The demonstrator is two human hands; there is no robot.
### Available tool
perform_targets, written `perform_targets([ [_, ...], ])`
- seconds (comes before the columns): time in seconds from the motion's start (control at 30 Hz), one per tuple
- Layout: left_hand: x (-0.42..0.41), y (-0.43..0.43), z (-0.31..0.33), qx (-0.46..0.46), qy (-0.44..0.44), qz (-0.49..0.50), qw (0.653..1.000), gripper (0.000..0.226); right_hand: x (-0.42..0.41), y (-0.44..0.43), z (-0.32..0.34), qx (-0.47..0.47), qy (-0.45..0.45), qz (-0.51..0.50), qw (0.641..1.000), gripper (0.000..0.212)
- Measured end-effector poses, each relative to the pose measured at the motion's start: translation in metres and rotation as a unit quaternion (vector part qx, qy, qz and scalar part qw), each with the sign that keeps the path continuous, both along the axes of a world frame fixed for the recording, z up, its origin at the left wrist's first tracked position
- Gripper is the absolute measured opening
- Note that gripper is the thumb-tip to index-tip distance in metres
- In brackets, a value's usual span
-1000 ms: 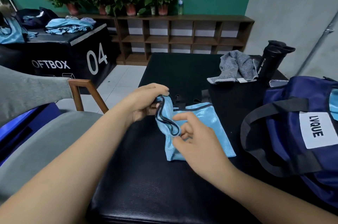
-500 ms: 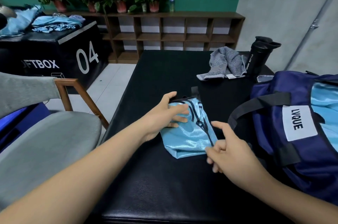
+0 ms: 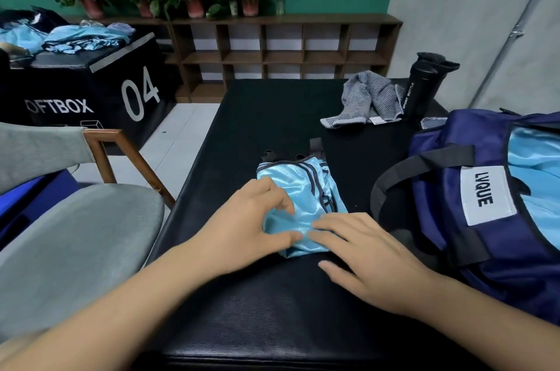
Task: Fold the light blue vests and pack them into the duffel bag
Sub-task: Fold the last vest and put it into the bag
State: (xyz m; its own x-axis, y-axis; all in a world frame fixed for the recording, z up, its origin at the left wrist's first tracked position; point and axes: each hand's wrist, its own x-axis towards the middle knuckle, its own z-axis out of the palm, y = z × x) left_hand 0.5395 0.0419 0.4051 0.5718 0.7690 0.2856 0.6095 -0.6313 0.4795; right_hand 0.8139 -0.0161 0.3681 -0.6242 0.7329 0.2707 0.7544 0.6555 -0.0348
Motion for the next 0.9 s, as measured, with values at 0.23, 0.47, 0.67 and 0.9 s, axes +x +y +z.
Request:
perform_targets([
  [0.23, -0.007, -0.01, -0.023, 0.047, 0.12, -0.002, 0.992, 0.021, 0.005, 0.01, 0.002, 0.062, -0.066, -0.004, 0.996, 0.013],
  [0.47, -0.015, -0.012, -0.014, 0.106, 0.186, -0.026, 0.976, 0.014, -0.007, -0.001, 0.004, 0.056, -0.077, 0.0, 0.995, 0.01],
  [0.67, -0.013, -0.019, -0.018, 0.095, 0.207, -0.04, 0.973, 0.031, -0.001, 0.001, 0.006, 0.036, -0.077, -0.027, 0.996, 0.012],
  [0.9, 0.002, -0.016, -0.028, 0.184, 0.213, -0.031, 0.959, 0.009, 0.002, -0.002, 0.009, -0.02, -0.051, -0.004, 0.998, 0.032],
])
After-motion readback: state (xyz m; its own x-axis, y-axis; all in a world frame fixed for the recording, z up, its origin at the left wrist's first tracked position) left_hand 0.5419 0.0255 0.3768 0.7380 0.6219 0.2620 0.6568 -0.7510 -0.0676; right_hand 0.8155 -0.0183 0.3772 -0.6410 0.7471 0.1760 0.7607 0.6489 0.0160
